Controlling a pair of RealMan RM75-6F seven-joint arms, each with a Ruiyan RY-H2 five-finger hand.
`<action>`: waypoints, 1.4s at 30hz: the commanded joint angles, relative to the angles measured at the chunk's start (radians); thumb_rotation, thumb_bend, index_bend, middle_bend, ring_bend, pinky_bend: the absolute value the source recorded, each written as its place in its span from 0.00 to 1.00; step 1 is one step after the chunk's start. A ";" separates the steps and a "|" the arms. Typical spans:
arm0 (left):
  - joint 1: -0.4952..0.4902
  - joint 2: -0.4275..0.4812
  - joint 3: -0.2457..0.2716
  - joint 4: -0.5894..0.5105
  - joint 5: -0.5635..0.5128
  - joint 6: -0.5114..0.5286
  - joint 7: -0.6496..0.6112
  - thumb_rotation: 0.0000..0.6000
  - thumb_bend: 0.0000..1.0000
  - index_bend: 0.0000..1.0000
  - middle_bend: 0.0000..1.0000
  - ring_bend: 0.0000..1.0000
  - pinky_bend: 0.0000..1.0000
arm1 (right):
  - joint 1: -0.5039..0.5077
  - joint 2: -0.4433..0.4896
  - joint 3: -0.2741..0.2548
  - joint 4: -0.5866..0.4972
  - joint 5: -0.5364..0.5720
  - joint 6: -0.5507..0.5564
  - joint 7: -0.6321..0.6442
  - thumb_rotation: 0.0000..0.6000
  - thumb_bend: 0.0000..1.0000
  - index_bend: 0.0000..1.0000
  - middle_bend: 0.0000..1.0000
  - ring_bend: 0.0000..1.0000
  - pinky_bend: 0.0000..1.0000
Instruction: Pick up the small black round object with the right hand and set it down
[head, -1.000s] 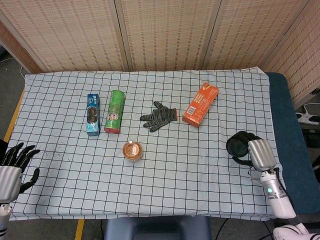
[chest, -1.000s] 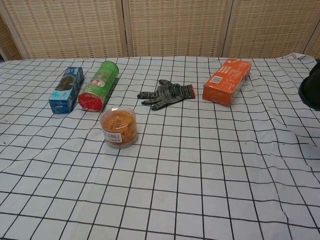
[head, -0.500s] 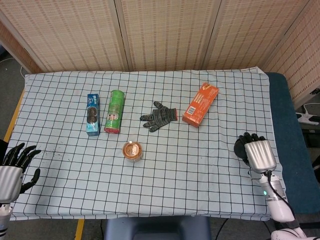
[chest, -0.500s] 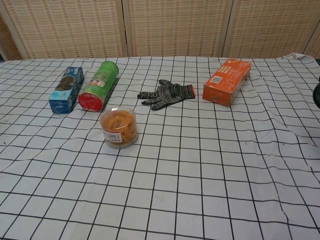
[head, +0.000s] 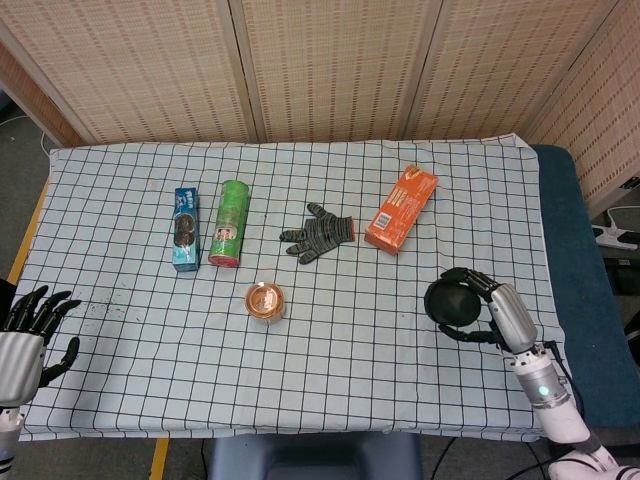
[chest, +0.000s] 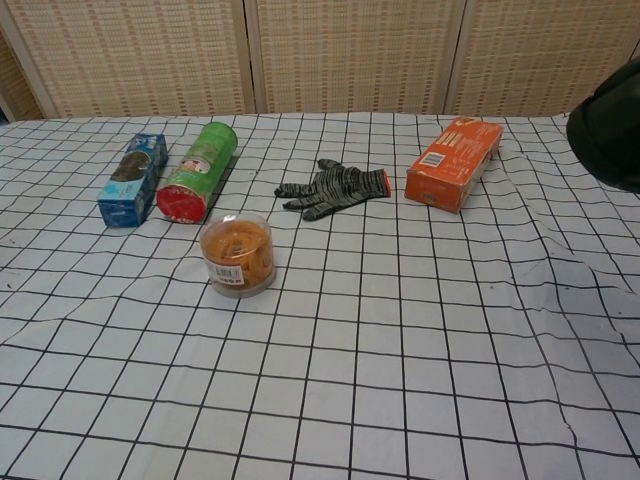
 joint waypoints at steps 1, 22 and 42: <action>0.000 -0.001 0.000 -0.001 -0.001 -0.002 0.001 1.00 0.45 0.23 0.17 0.07 0.13 | 0.010 0.048 -0.040 0.008 0.025 -0.122 -0.120 1.00 0.27 0.59 0.51 0.39 0.51; -0.001 0.003 0.001 -0.007 -0.004 -0.008 0.004 1.00 0.44 0.25 0.18 0.07 0.13 | 0.008 0.091 0.018 -0.229 0.280 -0.255 -0.804 1.00 0.30 0.59 0.51 0.39 0.56; -0.003 0.005 -0.001 -0.007 -0.012 -0.017 -0.002 1.00 0.45 0.26 0.19 0.09 0.13 | 0.018 0.046 0.033 -0.175 0.412 -0.299 -0.950 1.00 0.30 0.59 0.51 0.39 0.56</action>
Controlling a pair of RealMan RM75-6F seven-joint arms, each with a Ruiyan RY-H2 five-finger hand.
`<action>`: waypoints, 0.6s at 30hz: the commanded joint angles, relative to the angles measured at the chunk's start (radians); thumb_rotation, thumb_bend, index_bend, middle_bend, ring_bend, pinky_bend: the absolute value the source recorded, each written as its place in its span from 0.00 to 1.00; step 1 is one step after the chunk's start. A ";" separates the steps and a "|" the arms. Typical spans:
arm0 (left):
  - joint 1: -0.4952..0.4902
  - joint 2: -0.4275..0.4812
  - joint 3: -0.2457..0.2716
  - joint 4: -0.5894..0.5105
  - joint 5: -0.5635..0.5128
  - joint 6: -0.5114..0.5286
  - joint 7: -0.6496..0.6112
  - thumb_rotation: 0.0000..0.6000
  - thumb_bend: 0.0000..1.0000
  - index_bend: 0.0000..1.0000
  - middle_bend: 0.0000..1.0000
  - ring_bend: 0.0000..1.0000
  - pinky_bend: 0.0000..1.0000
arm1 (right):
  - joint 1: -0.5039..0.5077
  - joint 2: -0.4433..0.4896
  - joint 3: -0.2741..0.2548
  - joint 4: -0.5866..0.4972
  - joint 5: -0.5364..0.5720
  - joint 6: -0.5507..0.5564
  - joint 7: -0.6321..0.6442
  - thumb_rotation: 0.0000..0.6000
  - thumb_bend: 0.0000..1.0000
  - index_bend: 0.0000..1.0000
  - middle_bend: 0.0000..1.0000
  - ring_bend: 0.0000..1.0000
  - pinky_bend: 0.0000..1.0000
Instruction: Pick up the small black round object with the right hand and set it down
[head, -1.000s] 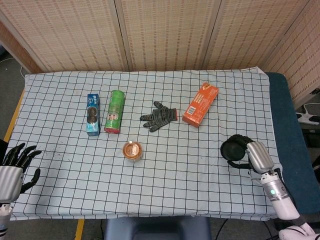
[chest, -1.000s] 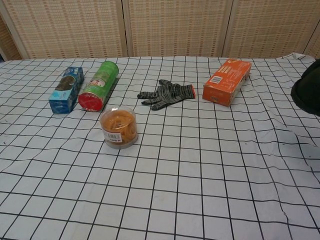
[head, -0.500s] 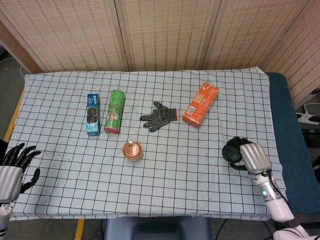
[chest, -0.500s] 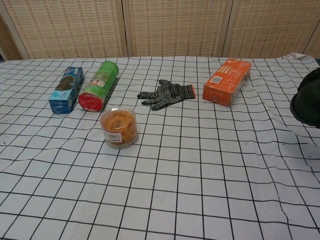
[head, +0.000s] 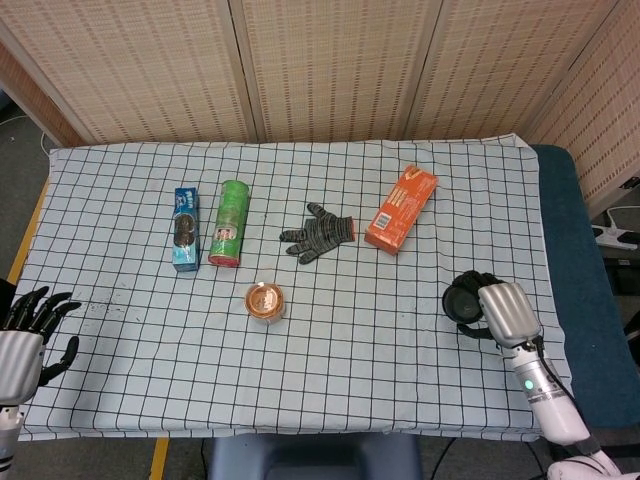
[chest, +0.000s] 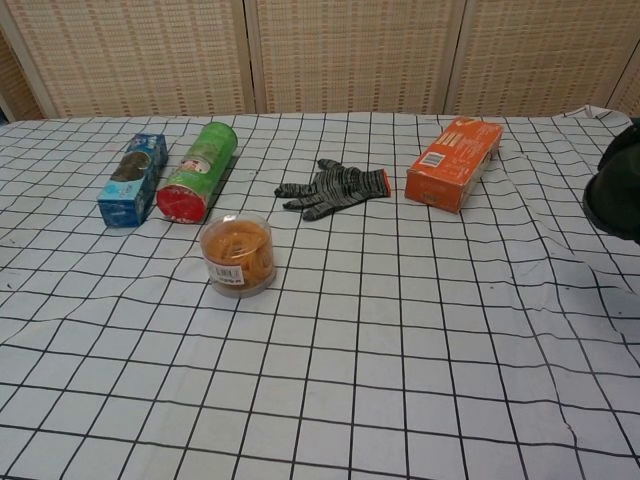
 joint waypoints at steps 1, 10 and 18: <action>-0.001 -0.001 0.000 -0.002 0.002 -0.001 0.004 1.00 0.45 0.26 0.19 0.09 0.13 | 0.003 -0.084 0.001 0.124 0.065 -0.024 -0.064 1.00 0.30 0.59 0.51 0.39 0.56; 0.001 -0.002 0.002 -0.007 -0.001 -0.003 0.020 1.00 0.45 0.27 0.19 0.09 0.13 | 0.004 -0.008 -0.008 -0.100 -0.146 0.075 0.026 1.00 0.30 0.59 0.51 0.39 0.56; 0.005 0.000 0.001 -0.012 -0.005 0.000 0.022 1.00 0.45 0.27 0.19 0.09 0.13 | -0.005 0.006 -0.001 -0.102 -0.164 0.092 0.116 1.00 0.30 0.58 0.51 0.39 0.57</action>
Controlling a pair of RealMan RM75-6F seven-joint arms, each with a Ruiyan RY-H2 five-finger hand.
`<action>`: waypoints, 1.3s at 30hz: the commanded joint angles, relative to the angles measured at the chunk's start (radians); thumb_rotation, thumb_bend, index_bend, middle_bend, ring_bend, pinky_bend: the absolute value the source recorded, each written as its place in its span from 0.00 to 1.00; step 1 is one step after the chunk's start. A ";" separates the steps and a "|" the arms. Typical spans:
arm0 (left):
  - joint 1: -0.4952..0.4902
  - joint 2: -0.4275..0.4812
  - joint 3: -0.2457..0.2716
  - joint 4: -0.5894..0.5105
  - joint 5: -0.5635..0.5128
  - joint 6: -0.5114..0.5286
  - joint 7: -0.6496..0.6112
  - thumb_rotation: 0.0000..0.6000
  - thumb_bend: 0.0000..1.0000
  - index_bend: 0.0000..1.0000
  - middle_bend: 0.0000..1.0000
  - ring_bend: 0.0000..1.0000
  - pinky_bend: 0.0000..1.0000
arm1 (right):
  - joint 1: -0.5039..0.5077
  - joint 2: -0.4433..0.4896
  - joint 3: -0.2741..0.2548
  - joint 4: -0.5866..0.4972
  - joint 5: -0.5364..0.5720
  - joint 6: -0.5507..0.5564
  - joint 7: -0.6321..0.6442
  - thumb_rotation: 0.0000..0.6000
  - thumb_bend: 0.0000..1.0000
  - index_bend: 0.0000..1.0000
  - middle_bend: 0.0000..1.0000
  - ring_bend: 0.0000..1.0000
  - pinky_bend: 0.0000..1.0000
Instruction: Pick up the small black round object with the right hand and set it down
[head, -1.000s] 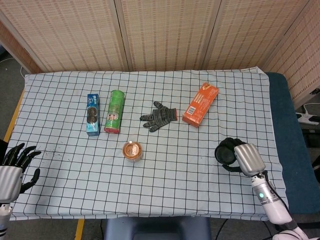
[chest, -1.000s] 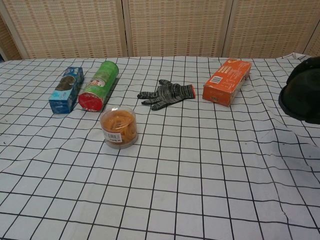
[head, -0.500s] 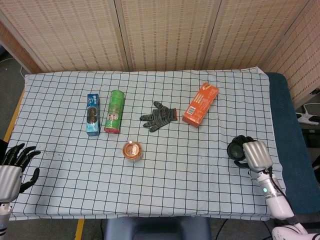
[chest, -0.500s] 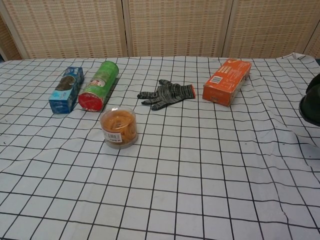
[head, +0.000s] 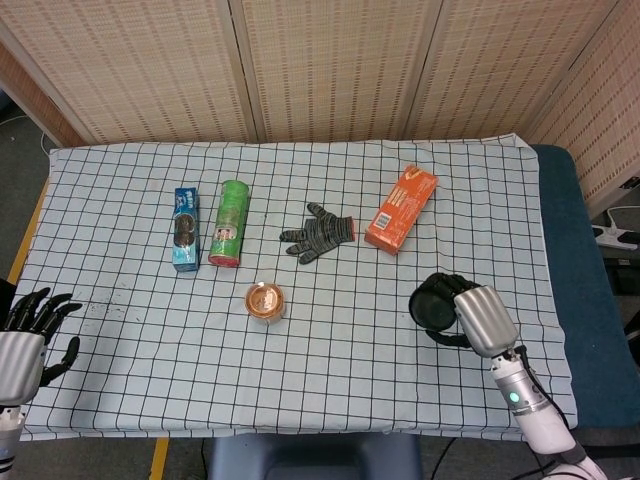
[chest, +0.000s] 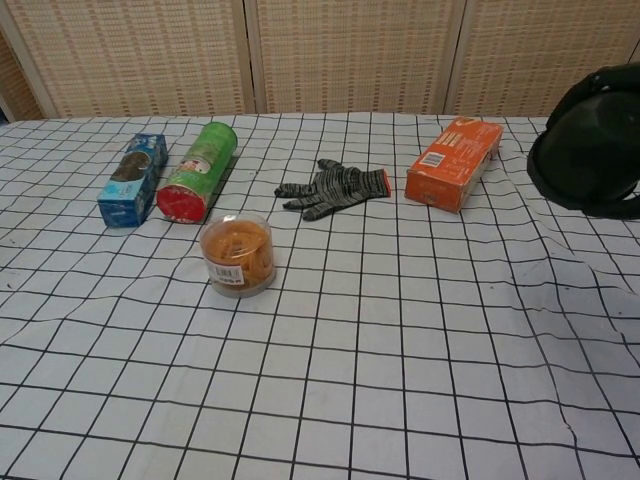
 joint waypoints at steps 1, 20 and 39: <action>0.002 -0.001 0.000 -0.001 -0.002 0.001 0.004 1.00 0.45 0.27 0.19 0.09 0.13 | -0.004 -0.010 0.004 0.062 0.061 -0.029 0.013 1.00 0.30 0.58 0.51 0.39 0.57; -0.002 0.000 0.003 -0.008 -0.007 -0.017 0.025 1.00 0.45 0.28 0.19 0.09 0.13 | -0.005 -0.252 -0.075 0.642 0.009 -0.103 0.342 1.00 0.30 0.48 0.49 0.28 0.45; -0.003 0.005 0.008 -0.017 -0.011 -0.033 0.035 1.00 0.45 0.28 0.20 0.10 0.13 | -0.007 -0.234 -0.094 0.674 0.042 -0.204 0.310 1.00 0.25 0.22 0.18 0.01 0.05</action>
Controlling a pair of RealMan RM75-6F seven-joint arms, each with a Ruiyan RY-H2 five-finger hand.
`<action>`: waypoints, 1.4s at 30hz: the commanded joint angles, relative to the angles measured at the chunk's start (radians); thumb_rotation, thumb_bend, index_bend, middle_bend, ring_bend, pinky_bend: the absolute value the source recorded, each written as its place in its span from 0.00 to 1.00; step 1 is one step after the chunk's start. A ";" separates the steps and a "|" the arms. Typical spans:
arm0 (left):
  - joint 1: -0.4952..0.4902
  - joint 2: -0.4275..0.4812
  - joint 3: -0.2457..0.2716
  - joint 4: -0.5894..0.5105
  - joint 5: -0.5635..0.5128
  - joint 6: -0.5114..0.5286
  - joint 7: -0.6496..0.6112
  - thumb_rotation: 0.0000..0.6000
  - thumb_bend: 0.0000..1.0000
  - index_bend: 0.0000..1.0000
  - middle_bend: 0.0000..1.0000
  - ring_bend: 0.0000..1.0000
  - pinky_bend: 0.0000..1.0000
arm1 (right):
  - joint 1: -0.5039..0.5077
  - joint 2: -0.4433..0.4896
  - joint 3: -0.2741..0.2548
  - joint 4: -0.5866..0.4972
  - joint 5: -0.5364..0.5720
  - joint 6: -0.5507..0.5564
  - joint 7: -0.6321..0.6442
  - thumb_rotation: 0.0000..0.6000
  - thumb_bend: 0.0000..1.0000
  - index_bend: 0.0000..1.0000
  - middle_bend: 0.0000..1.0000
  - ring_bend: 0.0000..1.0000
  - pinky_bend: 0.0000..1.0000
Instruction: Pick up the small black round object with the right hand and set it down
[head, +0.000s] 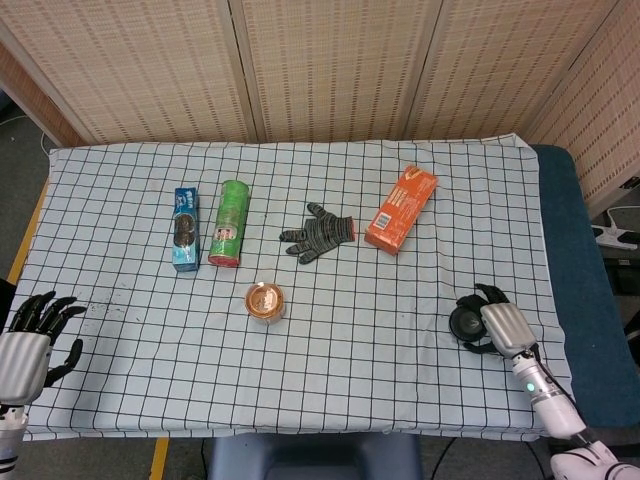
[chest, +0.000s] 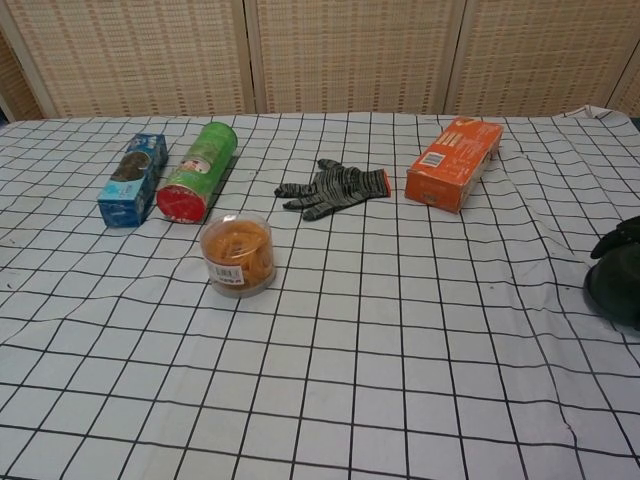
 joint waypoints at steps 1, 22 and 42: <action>0.000 0.000 0.000 0.000 -0.001 0.000 0.001 1.00 0.45 0.28 0.20 0.10 0.13 | -0.002 0.007 0.002 -0.009 0.004 -0.002 -0.010 1.00 0.24 0.21 0.17 0.01 0.05; -0.003 -0.004 0.002 -0.001 -0.003 -0.012 0.012 1.00 0.45 0.28 0.20 0.10 0.13 | -0.035 0.059 0.018 -0.102 -0.045 0.124 0.011 1.00 0.23 0.22 0.15 0.00 0.01; -0.004 -0.003 0.005 -0.005 -0.002 -0.017 0.018 1.00 0.45 0.28 0.20 0.10 0.13 | 0.004 0.038 0.096 -0.098 0.094 -0.014 -0.028 1.00 0.23 0.22 0.15 0.00 0.01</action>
